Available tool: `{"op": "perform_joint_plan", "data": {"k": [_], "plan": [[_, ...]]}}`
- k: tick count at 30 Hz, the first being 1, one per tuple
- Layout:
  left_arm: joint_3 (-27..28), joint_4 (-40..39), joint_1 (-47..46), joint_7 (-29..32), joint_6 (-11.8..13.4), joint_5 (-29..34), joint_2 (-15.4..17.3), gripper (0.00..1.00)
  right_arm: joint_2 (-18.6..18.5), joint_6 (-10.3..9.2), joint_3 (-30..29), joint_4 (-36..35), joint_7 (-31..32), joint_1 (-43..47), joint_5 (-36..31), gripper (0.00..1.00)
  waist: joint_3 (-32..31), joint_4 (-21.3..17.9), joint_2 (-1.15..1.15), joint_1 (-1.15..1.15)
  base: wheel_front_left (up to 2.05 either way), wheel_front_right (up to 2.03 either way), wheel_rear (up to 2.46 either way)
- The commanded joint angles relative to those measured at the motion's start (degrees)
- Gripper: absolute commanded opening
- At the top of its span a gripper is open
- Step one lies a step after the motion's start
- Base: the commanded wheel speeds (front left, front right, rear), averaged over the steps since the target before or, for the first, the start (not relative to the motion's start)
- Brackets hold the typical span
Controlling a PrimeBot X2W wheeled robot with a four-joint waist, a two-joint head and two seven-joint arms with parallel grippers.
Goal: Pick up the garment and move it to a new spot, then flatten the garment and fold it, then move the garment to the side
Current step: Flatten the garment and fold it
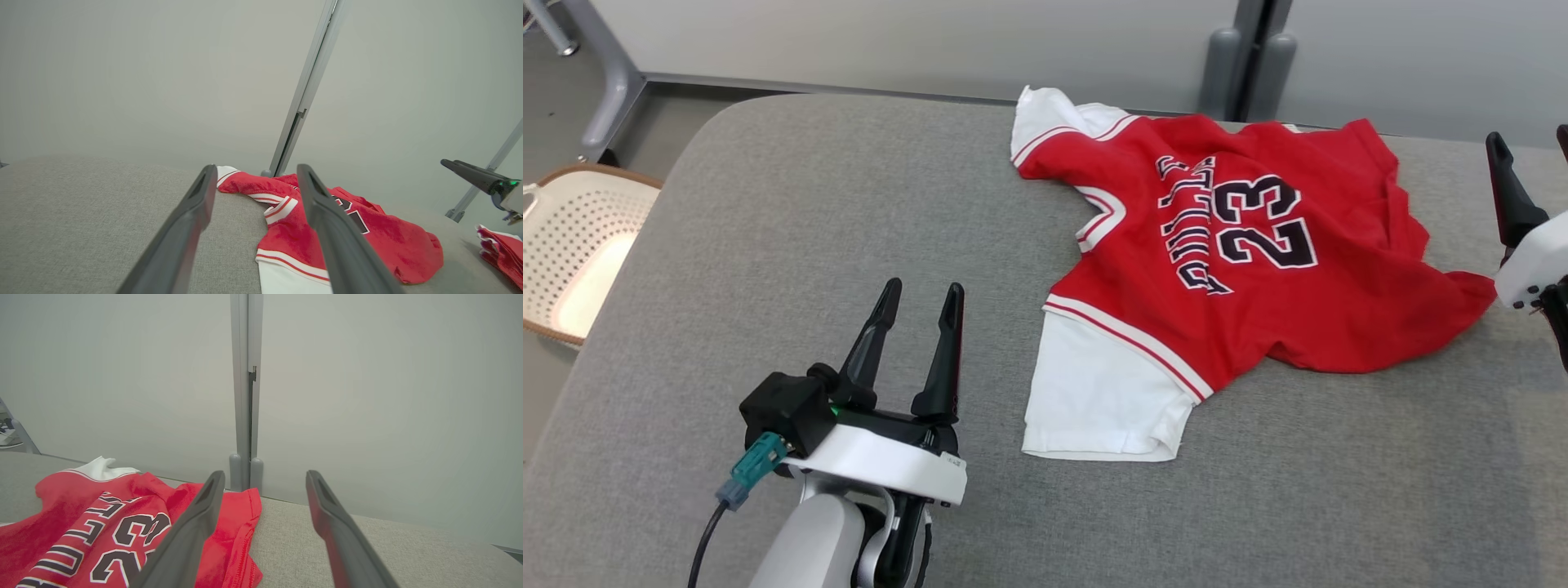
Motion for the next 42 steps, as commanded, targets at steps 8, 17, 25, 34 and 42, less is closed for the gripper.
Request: {"op": "perform_joint_plan", "data": {"k": [8,17,25,34,42], "plan": [[-0.4,6.5,3.5,0.0,-0.2,0.7,0.2,1.00,1.1,-0.01,-21.3,-15.3,-0.3,20.2,-7.8,1.00,-3.0,-5.5,0.00,0.00,0.00,0.00,0.00],[-2.9,10.3,4.1,0.0,-0.9,0.0,0.2,1.00,8.6,-0.01,-36.4,-25.0,-0.4,33.9,-18.2,1.00,-4.0,-6.7,0.00,0.00,0.00,0.00,0.00],[-7.7,18.2,1.9,0.0,0.0,-1.9,0.2,1.00,12.8,-0.02,-41.1,-29.7,1.2,37.7,-23.2,1.00,-4.1,-7.3,0.00,0.00,0.00,0.00,0.00],[-14.4,31.6,-2.7,1.3,2.2,-3.5,0.2,1.00,15.4,-0.01,-43.0,-33.4,3.2,39.7,-25.3,1.00,-3.4,-9.1,0.00,0.00,0.00,0.00,0.00],[-17.7,37.6,-5.4,2.4,3.2,-7.7,0.3,1.00,15.9,-0.01,-43.6,-35.1,4.4,40.4,-25.7,1.00,-2.9,-10.4,0.00,0.00,0.00,0.00,0.00]]}}
